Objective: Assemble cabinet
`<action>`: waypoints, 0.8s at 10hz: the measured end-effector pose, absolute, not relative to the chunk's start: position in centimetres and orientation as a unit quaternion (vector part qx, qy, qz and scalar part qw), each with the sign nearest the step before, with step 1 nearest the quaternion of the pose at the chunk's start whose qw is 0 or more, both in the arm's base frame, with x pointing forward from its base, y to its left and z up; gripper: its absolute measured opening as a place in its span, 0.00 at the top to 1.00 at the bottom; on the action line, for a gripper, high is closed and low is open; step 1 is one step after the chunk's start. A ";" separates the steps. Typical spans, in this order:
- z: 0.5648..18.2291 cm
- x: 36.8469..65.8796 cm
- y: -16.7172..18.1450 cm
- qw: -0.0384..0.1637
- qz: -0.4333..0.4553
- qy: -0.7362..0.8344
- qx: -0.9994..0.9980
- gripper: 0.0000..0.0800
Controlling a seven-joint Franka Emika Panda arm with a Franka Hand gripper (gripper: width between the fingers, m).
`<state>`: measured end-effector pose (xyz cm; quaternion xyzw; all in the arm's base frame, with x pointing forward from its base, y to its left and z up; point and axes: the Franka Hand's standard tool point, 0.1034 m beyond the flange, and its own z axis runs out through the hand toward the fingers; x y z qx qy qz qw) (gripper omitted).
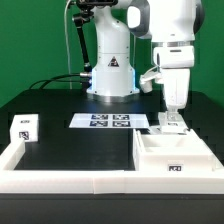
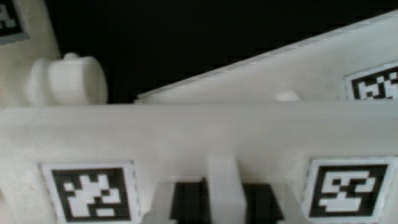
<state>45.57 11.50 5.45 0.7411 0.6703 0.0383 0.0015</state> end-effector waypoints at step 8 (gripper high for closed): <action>5.4 47.3 11.6 -0.001 0.034 0.668 0.743 0.91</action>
Offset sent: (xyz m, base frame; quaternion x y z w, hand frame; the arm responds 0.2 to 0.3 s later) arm 0.0000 0.0000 0.0000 0.0000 0.0000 0.0000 1.0000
